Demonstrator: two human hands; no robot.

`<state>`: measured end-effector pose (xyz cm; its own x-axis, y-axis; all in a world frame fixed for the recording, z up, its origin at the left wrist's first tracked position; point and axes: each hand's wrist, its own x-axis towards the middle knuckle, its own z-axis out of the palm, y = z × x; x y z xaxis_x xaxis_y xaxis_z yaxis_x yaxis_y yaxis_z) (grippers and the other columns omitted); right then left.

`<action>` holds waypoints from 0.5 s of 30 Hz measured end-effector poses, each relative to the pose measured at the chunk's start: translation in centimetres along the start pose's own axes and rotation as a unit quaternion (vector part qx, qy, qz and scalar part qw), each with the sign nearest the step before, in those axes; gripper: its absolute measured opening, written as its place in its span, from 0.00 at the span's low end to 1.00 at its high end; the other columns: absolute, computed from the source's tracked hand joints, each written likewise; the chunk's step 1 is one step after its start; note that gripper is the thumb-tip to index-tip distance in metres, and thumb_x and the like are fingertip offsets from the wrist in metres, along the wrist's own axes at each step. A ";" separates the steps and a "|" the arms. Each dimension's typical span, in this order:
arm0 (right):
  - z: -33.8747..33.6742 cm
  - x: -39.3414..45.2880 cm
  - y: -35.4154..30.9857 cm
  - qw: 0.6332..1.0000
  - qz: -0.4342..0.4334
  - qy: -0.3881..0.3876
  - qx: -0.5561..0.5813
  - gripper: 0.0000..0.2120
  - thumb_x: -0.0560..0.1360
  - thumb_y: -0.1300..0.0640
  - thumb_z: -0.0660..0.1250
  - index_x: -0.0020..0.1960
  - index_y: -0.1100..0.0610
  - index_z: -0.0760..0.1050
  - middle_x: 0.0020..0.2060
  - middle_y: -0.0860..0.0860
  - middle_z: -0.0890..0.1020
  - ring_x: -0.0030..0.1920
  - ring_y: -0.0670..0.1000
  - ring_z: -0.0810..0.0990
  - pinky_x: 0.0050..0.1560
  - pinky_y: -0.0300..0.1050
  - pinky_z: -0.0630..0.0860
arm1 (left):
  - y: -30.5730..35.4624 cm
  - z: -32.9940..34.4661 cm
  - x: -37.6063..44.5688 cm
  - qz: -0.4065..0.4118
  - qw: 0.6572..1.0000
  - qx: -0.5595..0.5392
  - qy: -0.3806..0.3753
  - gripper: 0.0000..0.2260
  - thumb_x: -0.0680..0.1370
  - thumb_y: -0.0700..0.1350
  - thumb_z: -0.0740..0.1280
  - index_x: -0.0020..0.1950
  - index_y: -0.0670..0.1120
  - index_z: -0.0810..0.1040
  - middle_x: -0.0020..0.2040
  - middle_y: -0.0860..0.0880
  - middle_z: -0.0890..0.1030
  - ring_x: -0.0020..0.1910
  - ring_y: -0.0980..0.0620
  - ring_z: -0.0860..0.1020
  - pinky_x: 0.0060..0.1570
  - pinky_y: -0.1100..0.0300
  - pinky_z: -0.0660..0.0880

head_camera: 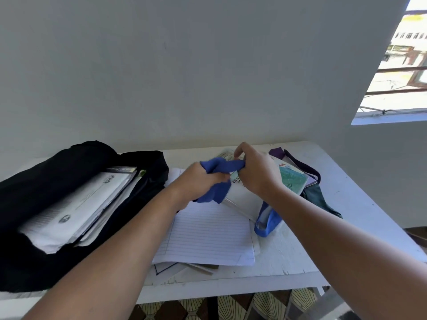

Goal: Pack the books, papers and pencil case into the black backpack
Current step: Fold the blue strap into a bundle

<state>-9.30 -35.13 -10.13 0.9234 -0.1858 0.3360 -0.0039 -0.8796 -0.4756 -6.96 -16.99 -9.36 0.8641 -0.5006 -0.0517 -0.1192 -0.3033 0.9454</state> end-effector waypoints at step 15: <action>-1.6 1.0 2.0 0.999 0.020 -0.004 -0.026 0.06 0.77 0.60 0.65 0.53 0.52 0.76 0.47 0.52 0.75 0.43 0.57 0.77 0.40 0.50 0.75 | -1.9 -3.0 1.8 -0.107 0.925 -0.280 0.233 0.05 0.80 0.40 0.71 0.48 0.50 0.79 0.39 0.49 0.80 0.39 0.51 0.78 0.38 0.58 0.72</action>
<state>-9.02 -37.78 -9.44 0.9251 -0.2182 0.3107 -0.0612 -0.8933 -0.4452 -3.67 -14.87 -10.24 0.9710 -0.0337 -0.2365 0.2387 0.1772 0.9548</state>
